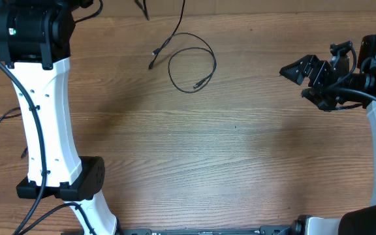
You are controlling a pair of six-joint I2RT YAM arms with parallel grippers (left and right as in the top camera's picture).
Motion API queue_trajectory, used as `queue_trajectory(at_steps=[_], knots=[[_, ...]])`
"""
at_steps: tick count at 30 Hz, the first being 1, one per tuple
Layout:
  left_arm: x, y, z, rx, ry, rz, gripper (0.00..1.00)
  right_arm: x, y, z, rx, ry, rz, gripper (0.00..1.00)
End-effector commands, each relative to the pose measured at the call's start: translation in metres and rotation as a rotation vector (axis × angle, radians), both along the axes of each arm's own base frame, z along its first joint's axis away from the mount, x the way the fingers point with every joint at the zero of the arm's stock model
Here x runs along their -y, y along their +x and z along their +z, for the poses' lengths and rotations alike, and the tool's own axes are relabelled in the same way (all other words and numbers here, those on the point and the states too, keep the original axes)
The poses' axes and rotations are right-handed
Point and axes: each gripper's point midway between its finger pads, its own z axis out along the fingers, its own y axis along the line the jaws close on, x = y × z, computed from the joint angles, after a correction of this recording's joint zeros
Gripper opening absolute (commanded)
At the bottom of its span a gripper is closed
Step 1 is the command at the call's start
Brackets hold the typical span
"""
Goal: Untangle cables
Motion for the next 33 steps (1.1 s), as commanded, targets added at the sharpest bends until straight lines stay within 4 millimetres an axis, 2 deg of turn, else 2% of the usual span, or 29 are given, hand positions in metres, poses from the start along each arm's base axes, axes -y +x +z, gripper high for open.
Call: queue_trajectory(at_steps=[1,2,4,8,11,12,16,19,23,26,33], knots=[[0.000,0.000,0.021,0.138,0.065,-0.001,0.04,0.001,0.003,0.013,0.043,-0.005,0.006,0.98],[0.010,-0.011,0.042,0.209,0.025,-0.072,0.04,0.001,0.003,0.013,0.045,-0.007,0.008,0.98],[0.022,-0.027,0.061,0.264,-0.020,-0.166,0.04,0.002,0.004,0.013,0.048,-0.011,0.006,0.98],[0.038,-0.050,0.082,0.283,-0.115,-0.301,0.04,-0.001,0.006,0.015,0.061,-0.003,0.014,0.98],[0.044,-0.056,0.088,0.281,-0.145,-0.333,0.04,-0.015,0.008,0.023,0.113,0.023,0.082,0.96],[0.044,-0.057,0.091,0.278,-0.163,-0.334,0.04,-0.029,0.009,0.028,0.202,-0.002,0.194,0.97],[0.047,-0.063,0.096,0.302,-0.163,-0.370,0.04,-0.058,0.013,0.033,0.394,-0.119,0.433,1.00],[0.050,-0.070,0.099,0.320,-0.158,-0.410,0.04,-0.072,0.020,0.031,0.476,-0.216,0.521,1.00],[0.050,-0.073,0.103,0.326,-0.167,-0.417,0.04,-0.084,0.046,0.017,0.515,-0.354,0.541,1.00],[0.051,-0.080,0.106,0.329,-0.169,-0.435,0.04,-0.104,0.070,0.003,0.581,-0.377,0.602,1.00],[0.057,-0.095,0.104,0.297,-0.180,-0.523,0.04,-0.166,0.115,-0.047,0.739,-0.397,0.759,1.00]])
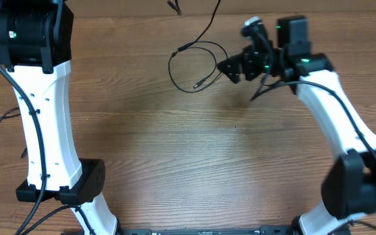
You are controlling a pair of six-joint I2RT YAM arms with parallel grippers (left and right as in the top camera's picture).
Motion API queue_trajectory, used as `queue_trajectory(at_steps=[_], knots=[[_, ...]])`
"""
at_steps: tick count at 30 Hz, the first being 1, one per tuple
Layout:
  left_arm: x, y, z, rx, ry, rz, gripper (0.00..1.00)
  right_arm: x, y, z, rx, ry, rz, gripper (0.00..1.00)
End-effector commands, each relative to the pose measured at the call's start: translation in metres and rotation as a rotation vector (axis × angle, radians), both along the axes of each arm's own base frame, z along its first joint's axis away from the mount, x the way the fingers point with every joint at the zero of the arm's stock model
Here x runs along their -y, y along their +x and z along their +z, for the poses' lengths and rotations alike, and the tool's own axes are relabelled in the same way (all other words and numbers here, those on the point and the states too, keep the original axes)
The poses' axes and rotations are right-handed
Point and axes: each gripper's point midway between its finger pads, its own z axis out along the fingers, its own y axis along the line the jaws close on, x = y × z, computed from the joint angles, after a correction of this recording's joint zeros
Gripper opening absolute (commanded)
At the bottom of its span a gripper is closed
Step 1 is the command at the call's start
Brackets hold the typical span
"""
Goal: Untangle cables
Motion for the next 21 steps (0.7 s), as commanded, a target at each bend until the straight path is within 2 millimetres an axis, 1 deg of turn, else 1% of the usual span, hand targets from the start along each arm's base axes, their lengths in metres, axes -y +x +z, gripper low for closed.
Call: queue_trajectory(at_steps=[1,2,4,5,7,8,9,10,11,13,14,15,17,21], knots=[[0.006,-0.034,0.014,0.020,0.002,-0.091,0.04,-0.031,0.022,-0.008,0.119,-0.015,0.081,1.00],[0.007,-0.036,0.013,0.020,0.005,-0.103,0.04,-0.036,0.026,-0.010,0.139,-0.010,0.089,1.00],[0.008,-0.039,0.012,0.020,0.011,-0.123,0.04,-0.049,0.037,-0.015,0.188,0.001,0.105,0.95],[0.008,-0.040,0.012,0.021,0.013,-0.129,0.04,-0.054,0.042,-0.018,0.209,0.006,0.112,0.90],[0.009,-0.040,0.012,0.021,0.013,-0.131,0.04,-0.060,0.049,-0.026,0.230,0.012,0.119,0.77],[0.008,-0.040,0.012,0.021,0.012,-0.129,0.04,-0.061,0.052,-0.032,0.230,0.012,0.119,0.67],[0.008,-0.040,0.012,0.022,0.012,-0.126,0.04,-0.062,0.053,-0.039,0.219,0.010,0.120,0.50],[0.005,-0.037,0.013,0.021,0.010,-0.113,0.04,-0.061,0.052,-0.045,0.202,0.007,0.120,0.40],[0.003,-0.035,0.013,0.021,0.008,-0.099,0.04,-0.061,0.051,-0.050,0.183,0.003,0.120,0.26],[-0.005,-0.028,0.014,0.020,0.001,-0.057,0.04,-0.059,0.043,-0.059,0.130,-0.009,0.122,0.08],[-0.009,-0.025,0.015,0.018,-0.003,-0.038,0.04,-0.058,0.041,-0.062,0.115,-0.011,0.123,0.04],[-0.013,-0.022,0.015,0.012,-0.008,-0.021,0.04,-0.059,0.038,-0.063,0.100,-0.007,0.130,0.04],[-0.020,-0.016,0.016,-0.017,-0.029,0.011,0.04,-0.066,0.024,-0.065,0.046,0.035,0.182,0.04],[-0.029,-0.005,0.018,-0.032,-0.057,0.084,0.04,-0.077,0.002,-0.064,-0.029,0.115,0.265,0.04]])
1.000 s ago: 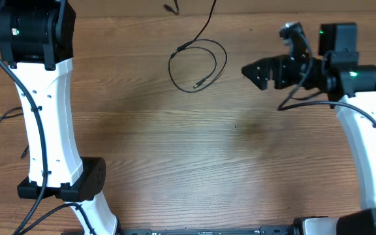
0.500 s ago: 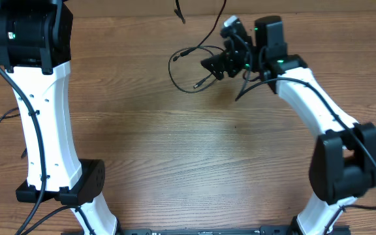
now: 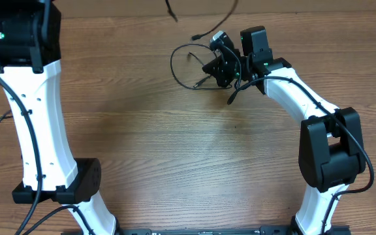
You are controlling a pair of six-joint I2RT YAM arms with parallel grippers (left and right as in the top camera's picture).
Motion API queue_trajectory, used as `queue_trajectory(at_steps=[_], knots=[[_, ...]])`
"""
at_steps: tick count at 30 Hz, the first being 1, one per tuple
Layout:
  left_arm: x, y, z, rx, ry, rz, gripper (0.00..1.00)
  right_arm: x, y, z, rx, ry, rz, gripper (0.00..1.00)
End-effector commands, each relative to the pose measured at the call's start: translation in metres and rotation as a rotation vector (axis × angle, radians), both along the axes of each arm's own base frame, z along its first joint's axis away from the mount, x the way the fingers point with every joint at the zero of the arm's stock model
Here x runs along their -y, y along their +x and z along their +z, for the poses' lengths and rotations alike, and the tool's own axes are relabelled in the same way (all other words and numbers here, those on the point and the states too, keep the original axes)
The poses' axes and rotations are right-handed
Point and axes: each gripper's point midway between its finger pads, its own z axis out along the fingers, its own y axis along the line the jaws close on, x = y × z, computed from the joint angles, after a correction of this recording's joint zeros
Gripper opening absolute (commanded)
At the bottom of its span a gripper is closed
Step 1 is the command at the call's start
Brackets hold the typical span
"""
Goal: Untangle cables
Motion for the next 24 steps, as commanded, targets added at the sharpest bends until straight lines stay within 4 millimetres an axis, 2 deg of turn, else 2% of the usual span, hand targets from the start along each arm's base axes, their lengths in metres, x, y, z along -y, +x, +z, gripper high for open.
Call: queue_trajectory(at_steps=[1,4,7,8,9,12,13,14,16,22,24], knots=[[-0.013,-0.001,0.017,0.003,-0.044,0.109,0.04,-0.015,-0.015,0.016,-0.030,0.101,0.098,0.04],[-0.021,0.012,0.008,-0.048,-0.049,0.186,0.04,-0.017,-0.023,0.017,-0.067,0.124,0.122,0.04],[-0.033,0.028,-0.012,-0.105,-0.009,0.298,0.04,-0.009,-0.023,0.013,-0.099,0.118,0.099,0.63],[-0.041,0.035,-0.021,-0.133,0.007,0.350,0.04,-0.006,-0.023,0.012,-0.111,0.117,0.088,0.70],[-0.050,0.040,-0.030,-0.174,0.013,0.394,0.04,0.000,-0.023,0.012,-0.123,0.116,0.077,0.70],[-0.061,0.044,-0.037,-0.199,0.027,0.428,0.04,0.009,-0.023,0.012,-0.141,0.113,0.058,0.70],[-0.073,0.049,-0.045,-0.231,0.033,0.483,0.04,0.016,-0.022,0.016,-0.154,0.117,0.035,0.72],[-0.080,0.052,-0.049,-0.249,0.036,0.514,0.04,0.019,-0.022,0.020,-0.160,0.122,0.022,0.75],[-0.098,0.057,-0.060,-0.292,0.045,0.592,0.04,0.026,-0.021,0.028,-0.168,0.132,-0.006,0.99],[-0.149,0.068,-0.097,-0.436,0.081,0.795,0.04,0.046,-0.033,0.072,-0.159,0.153,-0.056,1.00],[-0.159,0.070,-0.107,-0.468,0.092,0.822,0.04,0.048,-0.041,0.083,-0.198,0.179,-0.080,1.00]])
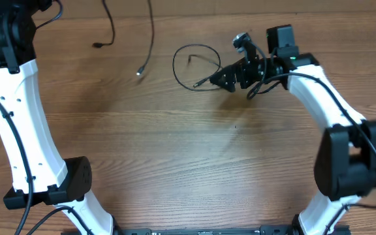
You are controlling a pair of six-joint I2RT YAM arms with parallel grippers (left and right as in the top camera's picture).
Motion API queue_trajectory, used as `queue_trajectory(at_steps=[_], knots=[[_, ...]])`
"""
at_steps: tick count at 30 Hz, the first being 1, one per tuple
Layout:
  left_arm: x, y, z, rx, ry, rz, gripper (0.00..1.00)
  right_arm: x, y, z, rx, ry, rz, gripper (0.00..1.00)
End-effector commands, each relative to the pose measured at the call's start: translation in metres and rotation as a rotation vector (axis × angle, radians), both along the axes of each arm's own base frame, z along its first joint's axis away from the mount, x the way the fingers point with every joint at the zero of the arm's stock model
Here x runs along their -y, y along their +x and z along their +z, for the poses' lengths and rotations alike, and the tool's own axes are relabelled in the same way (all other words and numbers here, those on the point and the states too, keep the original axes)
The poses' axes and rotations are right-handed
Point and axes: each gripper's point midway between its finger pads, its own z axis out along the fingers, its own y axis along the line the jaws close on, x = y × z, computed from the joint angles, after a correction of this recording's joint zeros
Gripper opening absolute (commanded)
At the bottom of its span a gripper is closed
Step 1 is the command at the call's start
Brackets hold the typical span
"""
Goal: Untangle cables
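A black cable loop [175, 65] lies on the wooden table at the far middle, with one free end [190, 57] inside the ring. My right gripper [219, 79] rests at the loop's right side, its fingers closed to a point on the cable strand that runs in from the left. A second black cable [151, 39] hangs down from beyond the top edge, its plug [139, 72] near the table. Another strand ends at a plug [98, 45] further left. My left gripper is out of view above the top left corner.
The white left arm [25, 124] stands along the left edge, with its base [70, 186] at the near left. The right arm [331, 104] arches in from the near right. A thin black wire lies off the table's left side.
The hanging cable and its plugs have moved left, away from the loop. The right gripper has moved a little right and nearer, and the loop's right side has followed it.
At first the right gripper was open at the far right, and the hanging cable's end lay against the loop. Then the gripper stood beside the loop, then on its right side. Now the hanging cable is well left of the loop.
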Motion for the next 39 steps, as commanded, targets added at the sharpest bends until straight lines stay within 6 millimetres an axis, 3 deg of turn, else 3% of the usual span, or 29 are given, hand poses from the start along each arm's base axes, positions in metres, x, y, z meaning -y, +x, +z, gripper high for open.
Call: queue_trajectory(at_steps=[1,4,8,18,19,27,31,34,35,36,37,39], knots=[[-0.029,0.002,-0.008,-0.021,0.052,0.101,0.04,0.002,-0.010,0.051,0.014,0.066,-0.037,1.00],[-0.066,0.010,-0.044,-0.122,0.094,0.148,0.04,0.002,-0.024,0.067,-0.069,0.103,-0.078,1.00],[-0.095,0.021,-0.071,-0.191,0.096,0.188,0.04,-0.005,-0.035,0.077,-0.093,0.161,-0.029,1.00],[-0.176,0.048,-0.146,-0.335,0.019,0.277,0.04,-0.005,-0.047,0.071,-0.166,0.157,-0.029,1.00],[-0.194,0.050,-0.160,-0.361,0.007,0.304,0.04,-0.004,-0.048,0.069,-0.177,0.155,-0.030,1.00],[-0.289,0.031,-0.210,-0.458,-0.090,0.484,0.04,-0.004,-0.051,0.068,-0.192,0.152,-0.031,1.00],[-0.331,0.010,-0.225,-0.492,-0.113,0.575,0.04,-0.004,-0.054,0.066,-0.211,0.148,-0.032,1.00],[-0.352,-0.002,-0.227,-0.495,-0.122,0.619,0.04,-0.003,-0.054,0.066,-0.211,0.148,-0.032,1.00],[-0.359,-0.007,-0.227,-0.495,-0.126,0.633,0.08,-0.004,-0.054,0.066,-0.210,0.148,-0.031,1.00],[-0.363,-0.010,-0.227,-0.494,-0.127,0.642,0.22,-0.004,-0.054,0.066,-0.210,0.148,-0.031,1.00],[-0.375,-0.019,-0.228,-0.495,-0.135,0.668,1.00,-0.004,-0.053,0.066,-0.207,0.148,-0.031,1.00],[-0.380,-0.024,-0.229,-0.501,-0.141,0.679,1.00,-0.004,-0.053,0.066,-0.207,0.148,-0.031,1.00]])
